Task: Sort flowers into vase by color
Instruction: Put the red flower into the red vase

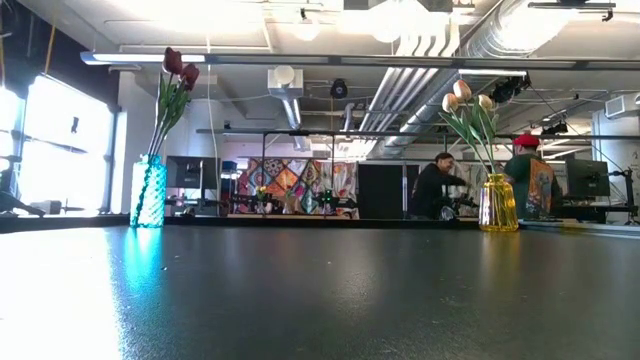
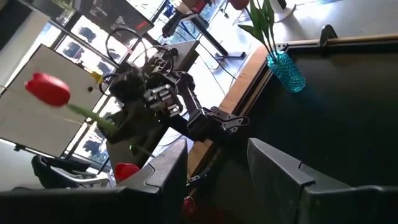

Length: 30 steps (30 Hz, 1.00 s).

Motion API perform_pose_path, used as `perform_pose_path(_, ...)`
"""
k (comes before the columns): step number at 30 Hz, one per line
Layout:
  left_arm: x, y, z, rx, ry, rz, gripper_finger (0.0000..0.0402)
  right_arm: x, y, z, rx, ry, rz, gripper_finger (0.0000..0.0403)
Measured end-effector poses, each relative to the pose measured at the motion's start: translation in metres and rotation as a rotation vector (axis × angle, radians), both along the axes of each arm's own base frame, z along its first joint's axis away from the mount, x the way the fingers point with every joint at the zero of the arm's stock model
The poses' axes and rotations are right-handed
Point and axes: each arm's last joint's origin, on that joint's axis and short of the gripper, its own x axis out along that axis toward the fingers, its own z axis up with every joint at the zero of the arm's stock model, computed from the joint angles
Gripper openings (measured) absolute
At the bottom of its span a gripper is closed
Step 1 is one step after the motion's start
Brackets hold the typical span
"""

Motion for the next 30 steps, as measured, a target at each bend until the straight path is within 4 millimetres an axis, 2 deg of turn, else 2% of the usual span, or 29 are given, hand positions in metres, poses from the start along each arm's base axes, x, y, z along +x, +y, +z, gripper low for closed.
perform_pose_path(9, 0.002, -0.007, -0.018, -0.067, -0.141, -0.239, 0.0, -0.002, 0.0, -0.004, 0.041, 0.026, -0.019, 0.0157)
perform_pose_path(14, 0.005, -0.01, -0.029, -0.08, -0.107, -0.297, 0.0, -0.002, -0.001, -0.005, 0.042, 0.033, -0.02, 0.0157)
perform_pose_path(30, 0.002, -0.011, -0.028, -0.052, -0.143, -0.36, 0.0, -0.003, -0.003, -0.008, 0.043, 0.058, -0.056, 0.0157)
